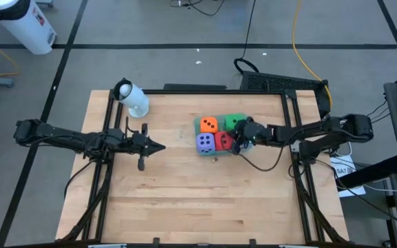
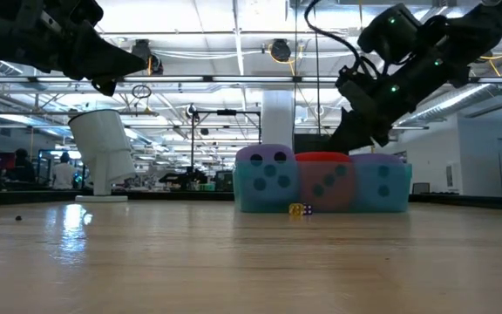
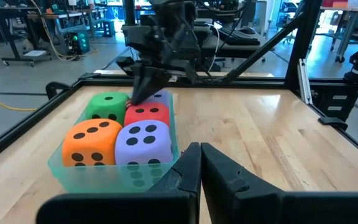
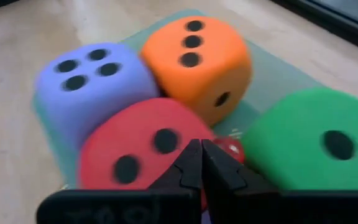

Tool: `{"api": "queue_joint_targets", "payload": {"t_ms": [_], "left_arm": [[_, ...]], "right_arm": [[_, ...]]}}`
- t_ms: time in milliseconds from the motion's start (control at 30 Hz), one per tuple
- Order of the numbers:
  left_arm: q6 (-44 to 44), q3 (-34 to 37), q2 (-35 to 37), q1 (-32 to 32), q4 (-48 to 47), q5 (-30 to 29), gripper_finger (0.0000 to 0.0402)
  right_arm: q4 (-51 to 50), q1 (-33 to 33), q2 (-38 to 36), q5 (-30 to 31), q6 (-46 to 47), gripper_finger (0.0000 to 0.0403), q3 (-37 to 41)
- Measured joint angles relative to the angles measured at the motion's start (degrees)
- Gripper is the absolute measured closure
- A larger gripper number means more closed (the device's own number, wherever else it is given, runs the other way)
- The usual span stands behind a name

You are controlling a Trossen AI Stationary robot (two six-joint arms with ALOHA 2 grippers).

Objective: Pick & Place Dice
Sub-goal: Put the small red die into the blue bin, then put the small purple die into the blue bin

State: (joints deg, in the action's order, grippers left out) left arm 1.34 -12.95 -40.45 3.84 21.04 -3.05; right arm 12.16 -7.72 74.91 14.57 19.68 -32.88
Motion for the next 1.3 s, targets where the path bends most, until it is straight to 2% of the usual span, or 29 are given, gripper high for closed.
{"api": "queue_joint_targets", "payload": {"t_ms": [233, 433, 600, 767, 900, 1133, 1300], "left_arm": [[0.1, 0.0, 0.0, 0.0, 0.0, 0.0, 0.038], [0.3, 0.0, 0.0, 0.0, 0.1, 0.0, 0.038], [0.3, 0.0, 0.0, 0.0, 0.1, 0.0, 0.038], [0.4, 0.0, 0.0, 0.0, 0.1, 0.0, 0.038], [0.4, 0.0, 0.0, 0.0, 0.1, 0.0, 0.038], [0.4, 0.0, 0.0, 0.0, 0.1, 0.0, 0.038], [0.6, 0.0, 0.0, 0.0, 0.0, 0.0, 0.038]], "right_arm": [[5.5, -4.5, 0.0, -7.4, -2.5, 0.0402, 0.0], [10.3, -3.8, 0.0, -8.7, -5.3, 0.0402, -0.1], [4.1, -1.7, -1.7, -8.6, -5.9, 0.0402, -2.8], [-7.7, 7.1, -2.5, -8.5, -7.8, 0.0403, -10.0], [-14.3, 15.1, -0.9, -1.7, -6.7, 0.0403, -14.4], [-13.9, 27.5, 3.5, 16.2, -2.3, 0.0403, -14.4], [-10.4, 30.6, 9.3, 18.1, -1.4, 0.0403, -14.4]]}}
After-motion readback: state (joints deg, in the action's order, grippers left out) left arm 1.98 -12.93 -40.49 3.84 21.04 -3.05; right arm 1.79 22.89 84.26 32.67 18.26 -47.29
